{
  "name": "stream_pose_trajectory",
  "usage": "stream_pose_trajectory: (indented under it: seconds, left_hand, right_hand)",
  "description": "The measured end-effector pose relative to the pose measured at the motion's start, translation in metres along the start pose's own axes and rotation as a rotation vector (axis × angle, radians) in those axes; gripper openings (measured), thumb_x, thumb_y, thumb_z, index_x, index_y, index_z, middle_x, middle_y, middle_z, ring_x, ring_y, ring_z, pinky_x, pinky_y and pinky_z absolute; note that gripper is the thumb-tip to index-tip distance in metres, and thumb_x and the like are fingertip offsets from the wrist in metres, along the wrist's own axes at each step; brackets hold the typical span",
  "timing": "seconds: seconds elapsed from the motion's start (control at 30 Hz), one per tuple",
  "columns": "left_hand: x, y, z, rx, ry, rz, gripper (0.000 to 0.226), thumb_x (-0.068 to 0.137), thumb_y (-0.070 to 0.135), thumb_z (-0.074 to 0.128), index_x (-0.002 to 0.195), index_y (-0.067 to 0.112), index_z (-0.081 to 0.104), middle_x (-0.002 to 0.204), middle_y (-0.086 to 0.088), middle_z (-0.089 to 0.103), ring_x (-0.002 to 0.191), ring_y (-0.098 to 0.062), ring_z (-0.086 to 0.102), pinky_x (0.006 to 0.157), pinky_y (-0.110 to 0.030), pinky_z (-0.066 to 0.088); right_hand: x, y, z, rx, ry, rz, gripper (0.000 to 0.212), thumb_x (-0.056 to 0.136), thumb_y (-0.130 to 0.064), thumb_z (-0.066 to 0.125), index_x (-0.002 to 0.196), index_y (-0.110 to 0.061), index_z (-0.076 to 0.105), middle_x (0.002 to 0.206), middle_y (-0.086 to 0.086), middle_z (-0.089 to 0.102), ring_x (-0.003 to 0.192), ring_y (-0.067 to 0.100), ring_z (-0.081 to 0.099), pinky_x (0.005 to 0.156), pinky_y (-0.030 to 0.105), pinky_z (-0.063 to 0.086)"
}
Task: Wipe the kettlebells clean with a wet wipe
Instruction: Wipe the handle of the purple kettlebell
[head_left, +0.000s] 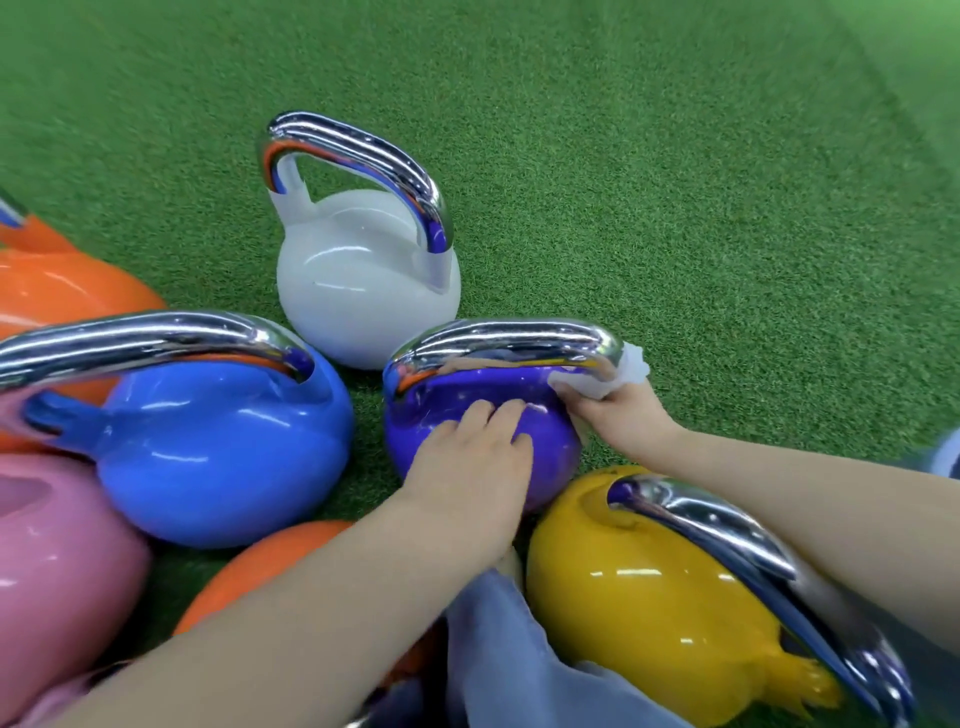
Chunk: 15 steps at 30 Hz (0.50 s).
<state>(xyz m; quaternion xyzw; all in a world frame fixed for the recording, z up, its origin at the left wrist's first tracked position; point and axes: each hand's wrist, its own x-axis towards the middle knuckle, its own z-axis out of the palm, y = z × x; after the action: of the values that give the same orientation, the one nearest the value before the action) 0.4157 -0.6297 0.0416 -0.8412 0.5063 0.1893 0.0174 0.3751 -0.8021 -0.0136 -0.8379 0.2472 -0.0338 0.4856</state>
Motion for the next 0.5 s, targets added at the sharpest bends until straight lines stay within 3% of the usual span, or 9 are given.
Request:
stream_pose_trajectory:
  seconds: [0.03, 0.1, 0.17, 0.23, 0.3, 0.37, 0.43, 0.5]
  left_hand:
    - [-0.004, -0.012, 0.001, 0.034, -0.022, 0.03, 0.051, 0.094, 0.023, 0.043, 0.141, 0.015, 0.027, 0.156, -0.006, -0.002, 0.139, -0.022, 0.013, 0.106, -0.035, 0.027]
    - [-0.011, -0.032, 0.005, 0.077, -0.081, 0.097, 0.062, 0.094, 0.026, 0.045, 0.147, 0.021, 0.013, 0.156, -0.002, -0.013, 0.143, -0.019, 0.003, 0.112, -0.034, 0.019]
    - [-0.015, -0.043, 0.01, 0.073, -0.133, 0.119, 0.072, 0.094, 0.028, 0.047, 0.149, 0.025, 0.001, 0.154, 0.0, -0.022, 0.144, -0.018, -0.007, 0.117, -0.034, 0.013]
    - [-0.015, -0.043, 0.011, 0.008, -0.161, 0.104, 0.074, 0.093, 0.031, 0.049, 0.149, 0.026, 0.001, 0.154, 0.001, -0.024, 0.144, -0.018, -0.011, 0.117, -0.037, 0.012]
    - [-0.011, -0.039, 0.007, -0.064, -0.162, 0.078, 0.069, 0.093, 0.031, 0.049, 0.149, 0.024, 0.009, 0.155, 0.002, -0.019, 0.144, -0.017, -0.007, 0.116, -0.037, 0.016]
    - [-0.008, -0.039, 0.002, -0.113, -0.157, 0.067, 0.063, 0.094, 0.028, 0.05, 0.148, 0.022, 0.017, 0.156, 0.004, -0.013, 0.145, -0.016, -0.001, 0.115, -0.036, 0.02]
    - [-0.007, -0.043, 0.0, -0.183, -0.138, 0.072, 0.058, 0.094, 0.026, 0.05, 0.146, 0.021, 0.025, 0.157, 0.006, -0.003, 0.144, -0.013, 0.007, 0.114, -0.03, 0.019]
    - [-0.009, -0.049, -0.002, -0.298, -0.064, 0.04, 0.048, 0.093, 0.024, 0.051, 0.139, 0.021, 0.039, 0.152, 0.003, 0.026, 0.137, -0.012, 0.027, 0.11, -0.023, 0.022]
  right_hand:
    - [0.002, 0.002, 0.001, -0.019, 0.043, 0.005, 0.009, 0.08, -0.027, 0.07, 0.088, -0.031, 0.072, 0.09, 0.0, 0.071, 0.087, 0.01, 0.067, 0.082, 0.035, 0.054]
    - [0.0, -0.005, 0.001, -0.043, 0.094, 0.03, 0.017, 0.079, -0.028, 0.071, 0.083, -0.012, 0.072, 0.083, 0.016, 0.071, 0.079, 0.022, 0.066, 0.076, 0.043, 0.055]
    - [-0.003, -0.011, -0.002, -0.051, 0.11, 0.029, 0.031, 0.08, -0.022, 0.07, 0.077, 0.008, 0.065, 0.074, 0.022, 0.069, 0.064, 0.015, 0.059, 0.071, 0.035, 0.054]
    - [-0.004, -0.016, -0.004, -0.063, 0.144, 0.0, 0.02, 0.077, -0.015, 0.071, 0.07, 0.0, 0.06, 0.061, 0.008, 0.066, 0.053, 0.006, 0.052, 0.06, 0.023, 0.048]
    - [-0.003, -0.023, -0.007, -0.115, 0.193, -0.04, 0.019, 0.072, -0.009, 0.071, 0.071, -0.014, 0.053, 0.057, -0.008, 0.057, 0.054, 0.0, 0.05, 0.054, 0.009, 0.04]
    - [0.0, -0.032, -0.012, -0.199, 0.19, -0.117, 0.027, 0.071, -0.012, 0.076, 0.083, -0.02, 0.054, 0.067, -0.014, 0.054, 0.061, 0.004, 0.051, 0.056, 0.003, 0.037]
    - [-0.003, -0.047, -0.019, -0.302, 0.121, -0.163, 0.03, 0.074, -0.014, 0.074, 0.09, -0.025, 0.051, 0.069, -0.017, 0.052, 0.065, 0.007, 0.052, 0.057, 0.005, 0.038]
    - [-0.005, -0.062, -0.023, -0.47, 0.04, -0.194, 0.025, 0.079, -0.011, 0.064, 0.098, -0.023, 0.052, 0.073, -0.011, 0.053, 0.073, 0.017, 0.053, 0.061, 0.018, 0.039]
